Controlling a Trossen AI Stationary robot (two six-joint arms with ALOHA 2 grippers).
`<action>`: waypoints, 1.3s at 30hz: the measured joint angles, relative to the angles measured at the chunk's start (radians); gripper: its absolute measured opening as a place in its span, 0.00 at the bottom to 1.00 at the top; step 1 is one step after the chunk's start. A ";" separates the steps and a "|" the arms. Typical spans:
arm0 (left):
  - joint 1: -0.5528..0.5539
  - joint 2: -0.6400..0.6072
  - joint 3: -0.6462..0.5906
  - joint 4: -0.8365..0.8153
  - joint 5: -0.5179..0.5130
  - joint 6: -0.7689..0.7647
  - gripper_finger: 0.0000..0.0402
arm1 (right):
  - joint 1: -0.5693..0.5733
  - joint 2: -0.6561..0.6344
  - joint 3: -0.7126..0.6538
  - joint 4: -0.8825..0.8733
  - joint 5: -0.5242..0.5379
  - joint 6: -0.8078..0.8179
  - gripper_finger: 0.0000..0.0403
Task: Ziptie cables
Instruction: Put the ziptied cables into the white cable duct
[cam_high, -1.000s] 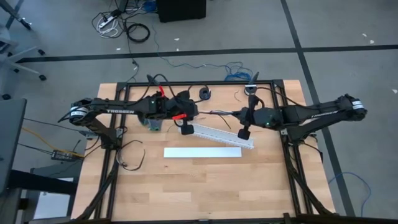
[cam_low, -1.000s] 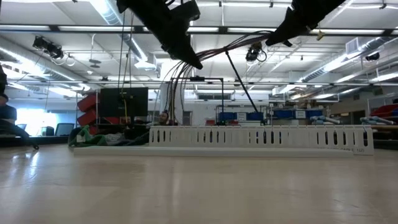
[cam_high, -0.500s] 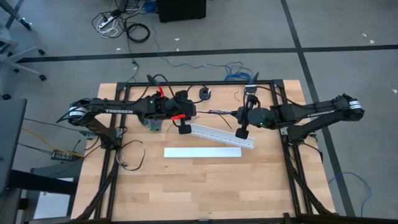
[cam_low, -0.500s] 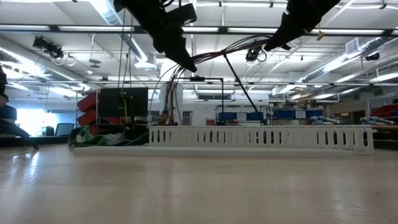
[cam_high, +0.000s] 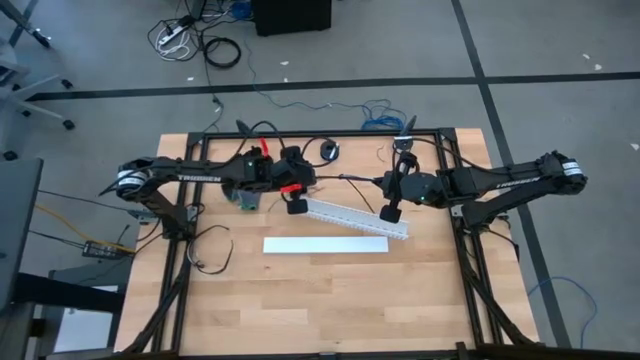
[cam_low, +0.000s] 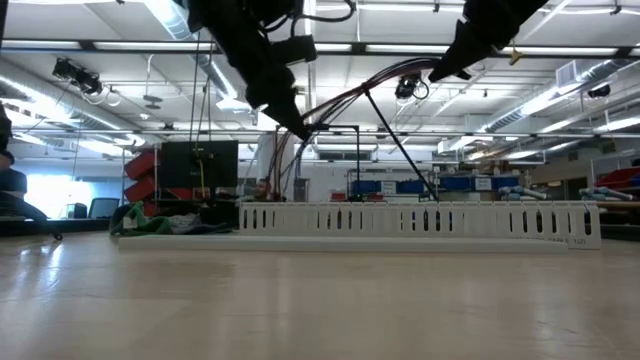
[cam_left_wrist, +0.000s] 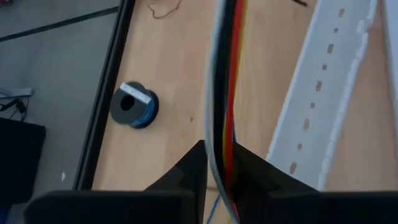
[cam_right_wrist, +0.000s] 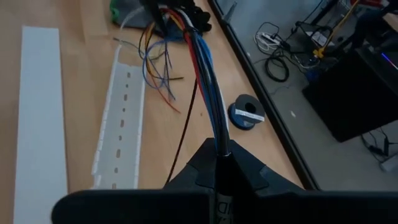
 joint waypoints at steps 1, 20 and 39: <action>0.000 0.009 0.000 0.017 0.001 0.000 0.14 | 0.000 0.000 0.000 0.004 -0.003 0.000 0.02; 0.025 0.066 0.002 0.073 0.138 -0.019 0.46 | 0.008 -0.009 0.010 -0.009 -0.021 0.005 0.02; 0.022 0.056 0.093 -0.072 0.196 -0.054 0.53 | -0.023 -0.009 0.010 -0.029 -0.064 0.004 0.02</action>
